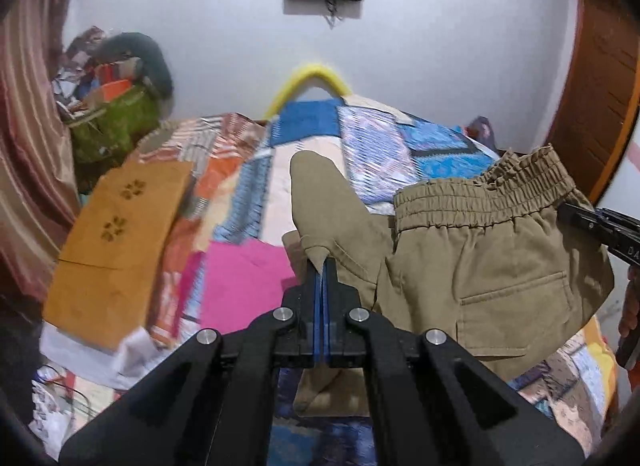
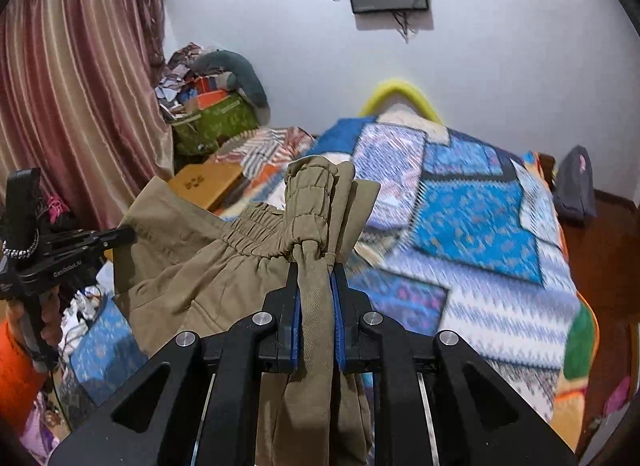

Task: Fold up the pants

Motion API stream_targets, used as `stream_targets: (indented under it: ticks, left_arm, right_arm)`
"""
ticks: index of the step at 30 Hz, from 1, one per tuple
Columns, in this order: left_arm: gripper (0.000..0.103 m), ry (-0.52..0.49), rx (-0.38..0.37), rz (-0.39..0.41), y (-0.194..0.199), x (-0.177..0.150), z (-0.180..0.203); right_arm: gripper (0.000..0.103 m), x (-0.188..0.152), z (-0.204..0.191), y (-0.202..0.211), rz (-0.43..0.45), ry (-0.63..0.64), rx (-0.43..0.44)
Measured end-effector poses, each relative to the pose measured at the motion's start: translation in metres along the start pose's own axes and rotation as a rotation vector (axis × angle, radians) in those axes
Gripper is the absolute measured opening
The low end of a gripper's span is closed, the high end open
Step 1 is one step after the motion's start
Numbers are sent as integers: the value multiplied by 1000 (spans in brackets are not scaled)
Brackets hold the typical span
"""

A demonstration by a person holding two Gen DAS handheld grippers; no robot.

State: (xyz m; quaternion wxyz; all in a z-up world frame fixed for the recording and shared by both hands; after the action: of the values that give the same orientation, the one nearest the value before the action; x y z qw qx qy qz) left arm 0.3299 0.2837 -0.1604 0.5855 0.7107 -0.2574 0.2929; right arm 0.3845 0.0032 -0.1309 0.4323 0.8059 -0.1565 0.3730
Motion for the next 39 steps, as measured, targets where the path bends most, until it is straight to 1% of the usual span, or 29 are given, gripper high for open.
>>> stream_targets:
  ticks: [3,5,9,12,15,16,18,21,22,23,27,29,30,33,36,39]
  left_arm:
    - [0,-4,58,-8,-10,6,-27]
    - [0,1,80,-19,-20,7,-43]
    - [0,26,97,-58,-50,-2,-72]
    - [0,51,85,-115,-83,-24,-90]
    - [0,83,49,-200,-119,-55,-99]
    - [0,87,46,-225,-128,-65,-101]
    - [0,71,75,-269,-148,-85,-107]
    - [3,45,58,-309,-170,-106,-110]
    - [3,48,51,-317,-175,-111,-110]
    - [5,48,51,-320,-178,-114,-111]
    - [10,16,86,-309,-173,-115,-106]
    - [13,14,99,-322,-169,-118,-106]
    - [13,22,90,-334,-166,-121,-106]
    - [13,54,75,-332,-146,-122,-105]
    - [13,71,80,-288,-114,-114,-100]
    - [13,70,83,-231,-75,-98,-89]
  right_arm:
    - [11,11,-17,-26,9,1,19]
    - [11,13,-25,-42,3,-4,30]
    - [11,5,-34,-85,-43,-19,47]
    - [11,-11,-33,-116,-99,-18,41]
    - [11,-36,-23,-148,-180,-23,15]
    - [11,-40,-20,-155,-197,-23,5]
    - [11,-54,-6,-172,-243,-7,-51]
    - [13,-62,10,-180,-281,-4,-84]
    - [15,-64,14,-182,-294,-6,-87]
    - [19,-66,15,-182,-299,2,-94]
    - [27,-69,14,-177,-307,60,-141]
    - [37,-72,16,-172,-303,85,-182]
    - [39,-72,15,-165,-294,89,-190]
    - [40,-69,13,-150,-284,71,-179]
    - [40,-61,4,-123,-244,52,-148]
    - [40,-50,-13,-88,-189,49,-109]
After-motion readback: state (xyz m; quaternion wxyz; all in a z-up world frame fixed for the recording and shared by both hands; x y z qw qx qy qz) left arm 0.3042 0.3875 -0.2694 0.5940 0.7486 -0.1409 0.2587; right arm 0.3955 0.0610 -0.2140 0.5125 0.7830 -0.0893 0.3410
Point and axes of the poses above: each gripper's, at about its wrist camera, not at the fingertips, and y roughly against the way its jaws point, z to its right, x to its top, the point moved 7 cm from there along -y, roughly the way its jaws point, and after that the axes turned 13 degrees about -y, right-handed, at the moved point
